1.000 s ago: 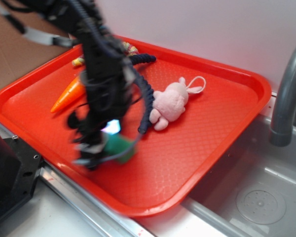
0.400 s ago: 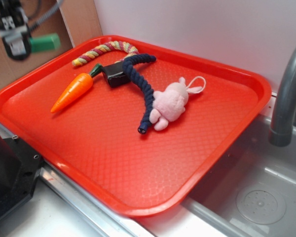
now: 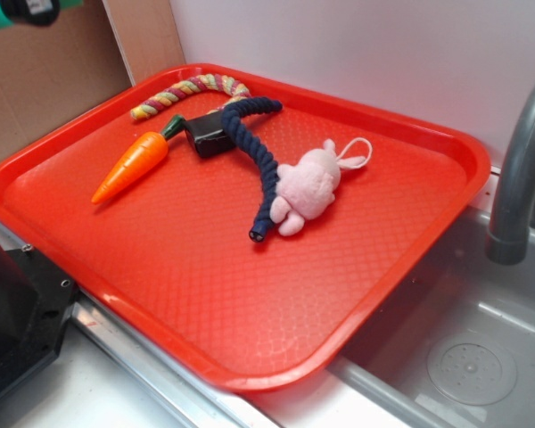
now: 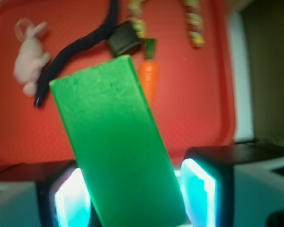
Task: Grab the green block.
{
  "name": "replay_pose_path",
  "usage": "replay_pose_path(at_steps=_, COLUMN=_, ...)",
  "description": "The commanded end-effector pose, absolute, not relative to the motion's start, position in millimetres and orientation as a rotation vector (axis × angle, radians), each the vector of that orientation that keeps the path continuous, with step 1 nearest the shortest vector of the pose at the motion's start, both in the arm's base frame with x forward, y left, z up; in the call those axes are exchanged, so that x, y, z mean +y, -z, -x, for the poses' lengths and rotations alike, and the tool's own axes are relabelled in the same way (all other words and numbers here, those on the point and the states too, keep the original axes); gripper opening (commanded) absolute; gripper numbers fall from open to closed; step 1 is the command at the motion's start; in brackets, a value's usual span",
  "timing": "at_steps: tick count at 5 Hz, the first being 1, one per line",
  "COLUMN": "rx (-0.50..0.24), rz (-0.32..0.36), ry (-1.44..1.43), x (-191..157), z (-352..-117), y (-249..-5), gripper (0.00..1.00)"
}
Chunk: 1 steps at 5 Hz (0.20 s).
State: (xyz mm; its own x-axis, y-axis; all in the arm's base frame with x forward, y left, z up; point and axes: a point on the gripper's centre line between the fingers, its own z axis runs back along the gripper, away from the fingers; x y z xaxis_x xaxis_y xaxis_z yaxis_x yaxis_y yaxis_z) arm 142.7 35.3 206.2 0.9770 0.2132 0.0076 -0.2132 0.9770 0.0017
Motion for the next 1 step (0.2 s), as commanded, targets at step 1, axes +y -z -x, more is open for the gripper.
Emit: replay_pose_path(at_steps=1, rx=-0.032, rz=0.008, ry=-0.298, x=21.4, z=-139.0, y=-225.2, gripper=0.0)
